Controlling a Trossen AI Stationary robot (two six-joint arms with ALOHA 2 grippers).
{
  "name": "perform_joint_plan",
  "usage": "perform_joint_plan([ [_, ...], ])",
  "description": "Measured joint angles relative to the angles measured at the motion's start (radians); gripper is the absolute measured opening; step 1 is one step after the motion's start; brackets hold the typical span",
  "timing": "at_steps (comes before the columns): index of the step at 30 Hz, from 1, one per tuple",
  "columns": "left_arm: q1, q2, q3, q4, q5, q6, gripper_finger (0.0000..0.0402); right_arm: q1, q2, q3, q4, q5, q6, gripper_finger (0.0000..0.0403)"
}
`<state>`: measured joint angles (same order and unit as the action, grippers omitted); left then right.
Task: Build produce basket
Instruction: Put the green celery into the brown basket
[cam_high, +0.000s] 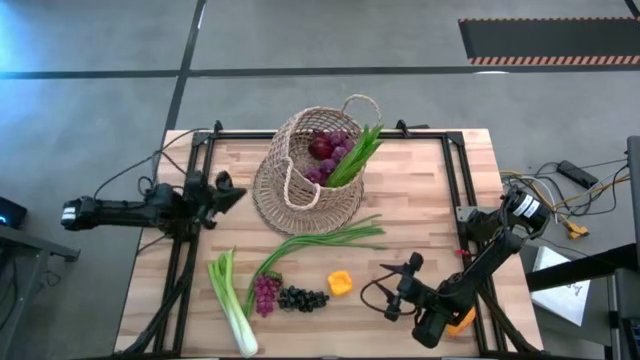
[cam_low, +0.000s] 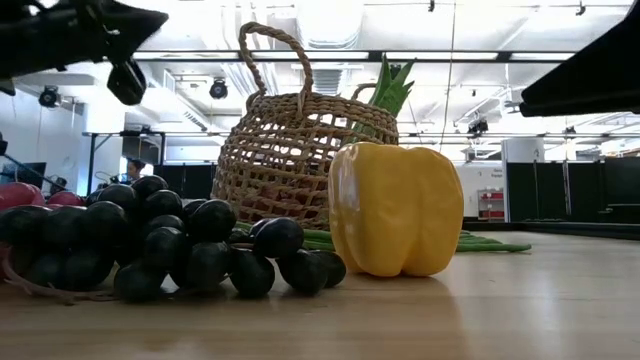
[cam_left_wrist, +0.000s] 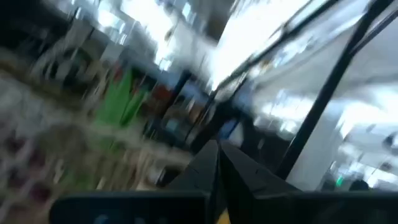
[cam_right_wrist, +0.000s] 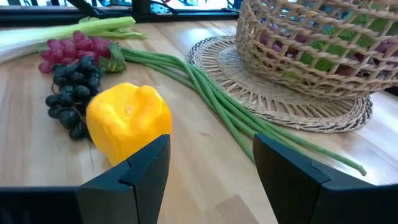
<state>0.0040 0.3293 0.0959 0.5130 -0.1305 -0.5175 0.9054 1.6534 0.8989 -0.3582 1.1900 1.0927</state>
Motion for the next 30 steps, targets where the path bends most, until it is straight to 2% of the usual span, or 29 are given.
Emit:
perform_joint_plan([
  [3,-0.064,0.104,0.072,-0.133,-0.096,0.003,0.0,0.0,0.0,-0.017,0.003,0.016,-0.001,0.0221],
  [7,-0.187,0.251,0.211,-0.42,-0.344,-0.006,0.0,0.0,0.001,-0.05,0.005,0.045,0.057,0.0221],
  [10,-0.276,0.383,0.351,-0.664,-0.498,-0.103,0.0,0.002,0.001,-0.064,0.006,0.044,0.073,0.0221],
  [14,-0.359,0.542,0.55,-0.992,-0.532,-0.308,0.0,0.003,0.001,-0.067,0.008,0.044,0.073,0.0221],
  [17,-0.414,0.654,0.639,-1.165,-0.428,-0.454,0.0,0.002,0.002,-0.067,0.026,0.046,0.041,0.0221],
  [20,-0.46,0.746,0.681,-1.167,-0.268,-0.473,0.0,0.002,0.002,-0.068,0.052,0.07,0.012,0.0221],
  [22,-0.473,0.805,0.687,-1.138,-0.216,-0.479,0.0,0.002,0.002,-0.068,0.066,0.078,-0.012,0.0221],
  [25,-0.475,0.891,0.684,-1.041,-0.218,-0.472,0.0,0.002,0.002,-0.068,0.09,0.1,-0.053,0.0221],
  [28,-0.47,0.984,0.69,-0.898,-0.299,-0.466,0.0,0.002,0.002,-0.068,0.099,0.104,-0.072,0.0221],
  [30,-0.454,1.036,0.705,-0.863,-0.299,-0.436,0.0,0.002,0.002,-0.068,0.103,0.104,-0.073,0.0221],
])
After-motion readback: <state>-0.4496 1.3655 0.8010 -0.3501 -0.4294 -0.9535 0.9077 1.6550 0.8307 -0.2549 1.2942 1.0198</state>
